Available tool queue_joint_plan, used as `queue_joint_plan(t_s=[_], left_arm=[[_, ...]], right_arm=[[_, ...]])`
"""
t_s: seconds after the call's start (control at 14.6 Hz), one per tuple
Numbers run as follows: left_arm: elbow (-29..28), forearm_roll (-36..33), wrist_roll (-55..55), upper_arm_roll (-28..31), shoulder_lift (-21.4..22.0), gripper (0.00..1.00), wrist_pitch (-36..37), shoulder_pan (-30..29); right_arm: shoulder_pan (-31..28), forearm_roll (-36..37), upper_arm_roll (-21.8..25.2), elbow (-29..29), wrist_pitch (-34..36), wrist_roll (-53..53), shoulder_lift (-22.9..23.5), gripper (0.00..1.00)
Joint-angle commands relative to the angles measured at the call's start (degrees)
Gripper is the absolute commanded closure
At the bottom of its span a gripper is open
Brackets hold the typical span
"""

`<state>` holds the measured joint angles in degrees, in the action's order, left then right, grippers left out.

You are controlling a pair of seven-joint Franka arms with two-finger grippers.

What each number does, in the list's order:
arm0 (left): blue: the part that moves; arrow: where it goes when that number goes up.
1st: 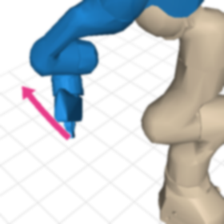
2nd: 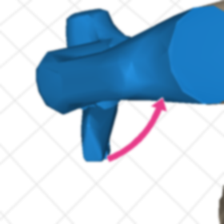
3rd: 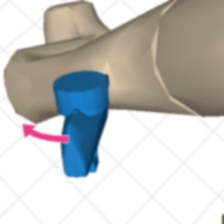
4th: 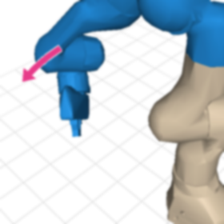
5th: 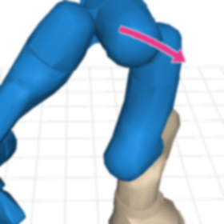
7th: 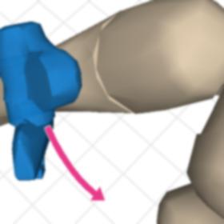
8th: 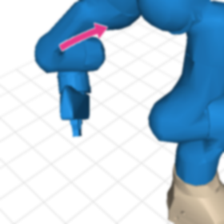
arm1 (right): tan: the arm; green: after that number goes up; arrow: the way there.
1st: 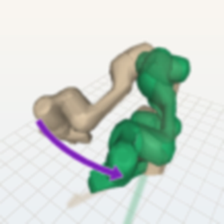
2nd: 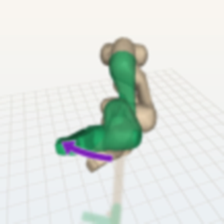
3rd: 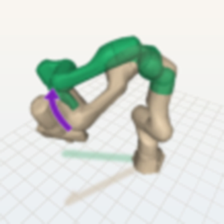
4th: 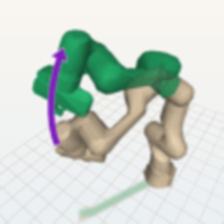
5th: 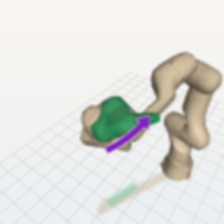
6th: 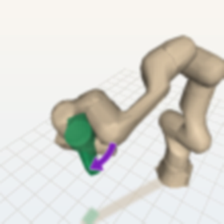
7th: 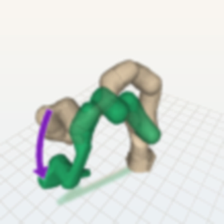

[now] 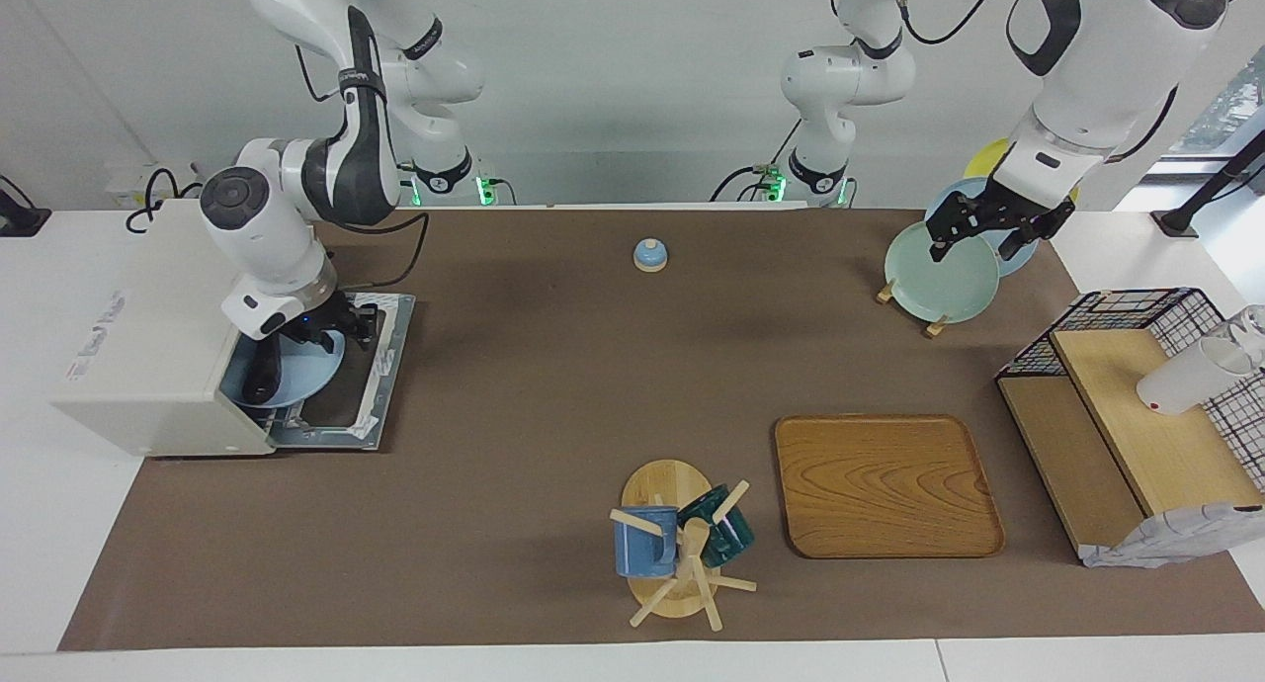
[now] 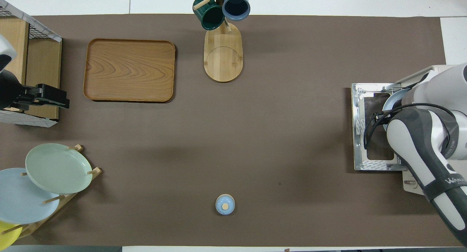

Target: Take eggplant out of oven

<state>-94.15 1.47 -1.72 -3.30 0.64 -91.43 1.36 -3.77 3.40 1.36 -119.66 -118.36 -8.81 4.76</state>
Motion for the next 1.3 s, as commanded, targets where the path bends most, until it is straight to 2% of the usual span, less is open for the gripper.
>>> queue_joint_plan(t_s=[0.0, 0.14, 0.21, 0.41, 0.55, 0.75, 0.96, 1.1, 1.23], left_arm=[[0.0, -0.8, 0.2, -0.6, 0.2, 0.00, -0.6, -0.6], [0.0, -0.6, 0.3, -0.6, 0.2, 0.00, -0.6, -0.6], [0.0, -0.6, 0.3, -0.6, 0.2, 0.00, -0.6, -0.6], [0.0, -0.6, 0.2, -0.6, 0.2, 0.00, -0.6, -0.6], [0.0, -0.6, 0.3, -0.6, 0.2, 0.00, -0.6, -0.6], [0.0, -0.6, 0.4, -0.6, 0.2, 0.00, -0.8, -0.7], [0.0, -0.6, 0.5, -0.4, 0.2, 0.00, -1.6, -0.7], [-0.1, -0.6, 0.6, -0.3, 0.1, 0.00, -2.3, -0.8], [-0.8, -0.6, 0.9, -0.3, -0.3, 0.00, -3.3, -1.8]], right_arm=[[-1.0, 0.4, -0.4, -3.2, -2.8, -1.9, -1.6, 0.78], [-1.0, 0.4, -0.3, -4.7, -4.9, -1.9, -1.9, 0.85], [-0.8, 0.5, -0.3, -5.0, -5.1, -2.0, -2.1, 1.00], [1.5, 5.5, -0.5, -3.0, -3.2, -1.7, -1.7, 1.00], [5.2, 6.3, -0.5, 0.5, 1.4, -0.3, -1.1, 1.00], [14.0, 6.5, -0.6, 7.1, 8.7, 10.4, 0.6, 1.00], [24.2, 6.4, -0.7, 9.6, 10.8, 22.6, 0.8, 1.00], [28.8, 6.1, -0.7, 10.6, 10.5, 29.3, 1.1, 1.00], [32.7, 5.3, -0.8, 15.7, 12.3, 34.2, 4.4, 1.00]])
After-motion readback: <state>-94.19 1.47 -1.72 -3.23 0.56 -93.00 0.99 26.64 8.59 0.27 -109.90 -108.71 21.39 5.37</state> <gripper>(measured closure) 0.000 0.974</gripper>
